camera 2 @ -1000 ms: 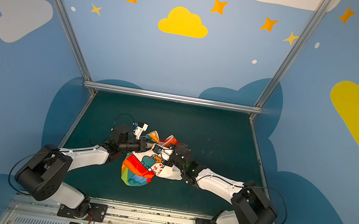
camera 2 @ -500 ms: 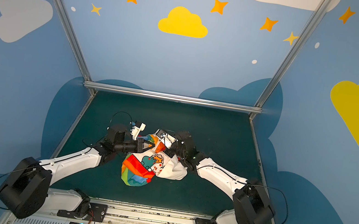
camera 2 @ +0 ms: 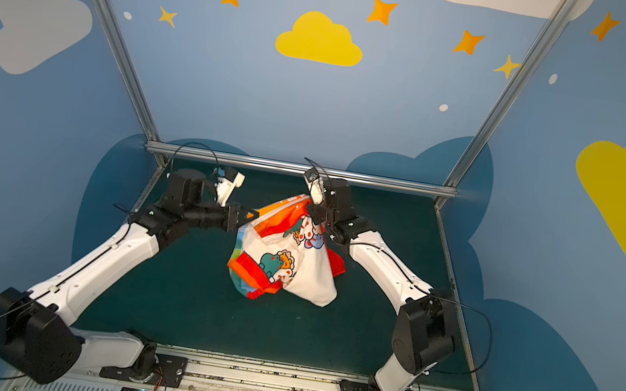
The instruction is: Zip up the jacket
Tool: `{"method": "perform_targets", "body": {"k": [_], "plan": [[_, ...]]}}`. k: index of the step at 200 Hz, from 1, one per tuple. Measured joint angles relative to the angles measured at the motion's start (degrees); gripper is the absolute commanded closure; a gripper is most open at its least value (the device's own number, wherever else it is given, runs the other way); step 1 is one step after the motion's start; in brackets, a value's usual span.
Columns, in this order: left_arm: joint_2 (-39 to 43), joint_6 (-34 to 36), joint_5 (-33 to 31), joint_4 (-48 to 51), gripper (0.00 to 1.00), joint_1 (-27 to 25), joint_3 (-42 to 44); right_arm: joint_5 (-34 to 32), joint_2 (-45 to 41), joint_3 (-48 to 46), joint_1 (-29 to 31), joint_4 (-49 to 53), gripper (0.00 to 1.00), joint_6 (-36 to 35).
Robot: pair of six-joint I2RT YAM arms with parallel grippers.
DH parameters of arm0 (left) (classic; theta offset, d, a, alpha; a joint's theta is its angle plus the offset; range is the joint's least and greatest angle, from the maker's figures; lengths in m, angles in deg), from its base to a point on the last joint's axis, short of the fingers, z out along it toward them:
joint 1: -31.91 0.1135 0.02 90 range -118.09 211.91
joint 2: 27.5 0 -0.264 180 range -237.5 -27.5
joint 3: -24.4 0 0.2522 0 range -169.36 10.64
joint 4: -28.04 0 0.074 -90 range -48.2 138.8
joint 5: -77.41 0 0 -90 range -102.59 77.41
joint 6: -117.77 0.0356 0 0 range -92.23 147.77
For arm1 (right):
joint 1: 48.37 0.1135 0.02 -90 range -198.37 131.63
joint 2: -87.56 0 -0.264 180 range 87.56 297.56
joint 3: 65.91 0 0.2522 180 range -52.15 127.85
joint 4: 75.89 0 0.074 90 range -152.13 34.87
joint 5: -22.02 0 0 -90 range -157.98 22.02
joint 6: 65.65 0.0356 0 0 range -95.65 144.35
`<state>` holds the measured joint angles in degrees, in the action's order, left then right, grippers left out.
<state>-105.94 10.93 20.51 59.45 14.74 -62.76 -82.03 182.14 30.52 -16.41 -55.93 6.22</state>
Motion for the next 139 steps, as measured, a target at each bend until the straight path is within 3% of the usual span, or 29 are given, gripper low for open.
{"method": "perform_targets", "body": {"k": [28, 51, 68, 102, 139], "plan": [[-8.22, 5.11, 3.26, 5.57, 0.97, 0.5, -18.93, -8.37, -4.46, 3.15, -2.54, -2.54, 1.0, -4.48], [-7.39, 7.72, 4.72, 8.48, 0.97, 2.1, -21.51, -10.64, -12.15, 1.95, -2.1, -1.95, 1.0, -5.11], [-4.24, 9.25, 5.62, 9.92, 0.97, 4.13, -17.14, -10.16, -18.84, -0.74, -0.96, 0.74, 1.0, -3.1], [2.34, 11.76, 7.19, 13.16, 0.97, 5.55, -0.02, -7.32, -28.46, -15.23, 0.76, 7.45, 1.0, 10.54], [-1.53, 14.14, 4.07, 18.67, 0.97, 5.55, 13.94, -2.4, -22.62, -31.65, 0.72, 14.1, 1.0, 26.18]]}}
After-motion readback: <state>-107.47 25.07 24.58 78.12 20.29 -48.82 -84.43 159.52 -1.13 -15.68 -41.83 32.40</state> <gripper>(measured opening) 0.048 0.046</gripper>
